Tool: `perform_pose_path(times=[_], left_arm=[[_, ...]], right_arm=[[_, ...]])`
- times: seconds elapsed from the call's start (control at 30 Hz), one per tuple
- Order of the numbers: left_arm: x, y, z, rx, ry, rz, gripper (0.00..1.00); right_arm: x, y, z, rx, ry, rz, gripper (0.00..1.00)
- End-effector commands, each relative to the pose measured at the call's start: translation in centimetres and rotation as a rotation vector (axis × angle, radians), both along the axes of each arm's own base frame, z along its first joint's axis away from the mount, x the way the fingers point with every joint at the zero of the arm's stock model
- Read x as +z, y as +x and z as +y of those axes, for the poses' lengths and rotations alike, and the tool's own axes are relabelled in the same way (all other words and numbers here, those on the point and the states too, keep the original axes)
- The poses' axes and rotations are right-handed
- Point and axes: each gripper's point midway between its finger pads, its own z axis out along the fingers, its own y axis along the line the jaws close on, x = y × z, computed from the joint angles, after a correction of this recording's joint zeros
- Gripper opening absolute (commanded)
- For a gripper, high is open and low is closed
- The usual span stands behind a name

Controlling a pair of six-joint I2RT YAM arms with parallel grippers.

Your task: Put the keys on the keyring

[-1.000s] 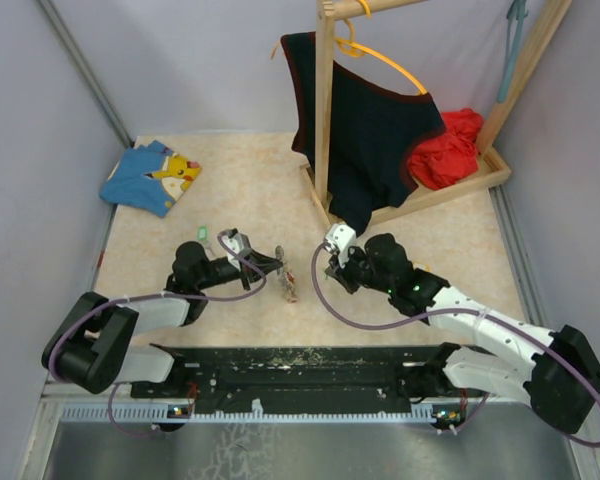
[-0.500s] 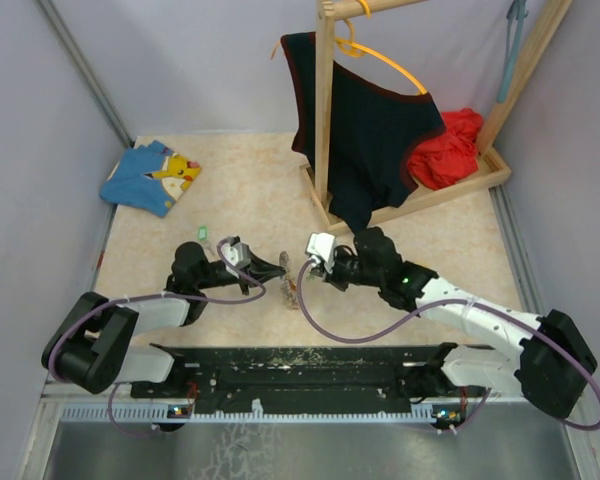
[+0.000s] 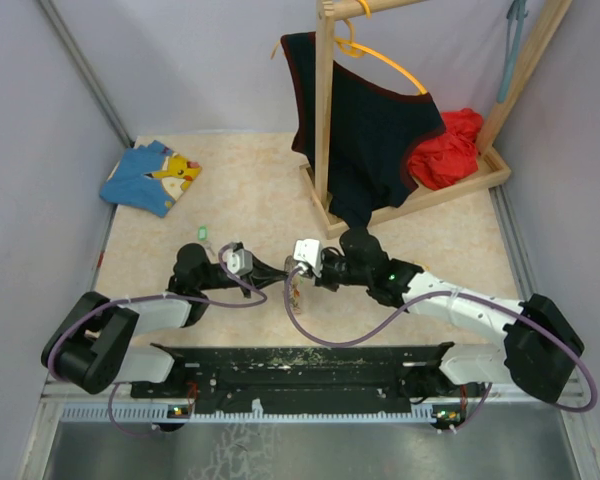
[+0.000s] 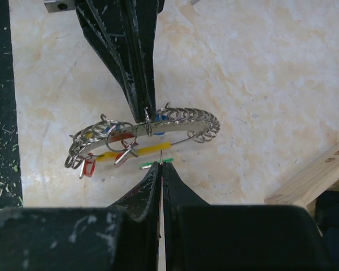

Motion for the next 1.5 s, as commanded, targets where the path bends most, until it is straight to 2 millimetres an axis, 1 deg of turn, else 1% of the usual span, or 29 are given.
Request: perform_pose_path(times=[0.0, 0.3, 0.47, 0.6, 0.87, 1.33, 1.47], left_arm=[[0.7, -0.4, -0.5, -0.040, -0.010, -0.068, 0.00], [0.4, -0.5, -0.8, -0.046, 0.003, -0.071, 0.00], [0.4, -0.4, -0.6, -0.034, 0.007, -0.082, 0.00], [0.5, -0.4, -0.6, -0.032, 0.007, -0.087, 0.00], [0.4, -0.5, -0.7, -0.041, 0.009, -0.085, 0.00], [0.4, -0.7, -0.9, -0.051, 0.008, -0.089, 0.00], [0.4, -0.6, -0.9, -0.046, 0.010, -0.092, 0.00]], right_arm=[[4.3, 0.5, 2.3, 0.054, 0.090, -0.087, 0.00], [4.1, 0.1, 2.5, 0.084, 0.077, -0.062, 0.00], [3.5, 0.3, 1.9, 0.059, 0.039, -0.057, 0.00], [3.4, -0.1, 1.8, 0.069, 0.031, -0.040, 0.00], [3.6, -0.8, 2.4, 0.115, 0.054, -0.021, 0.00], [3.2, -1.0, 2.7, 0.126, 0.054, 0.010, 0.00], [3.0, -0.8, 2.3, 0.101, 0.038, 0.008, 0.00]])
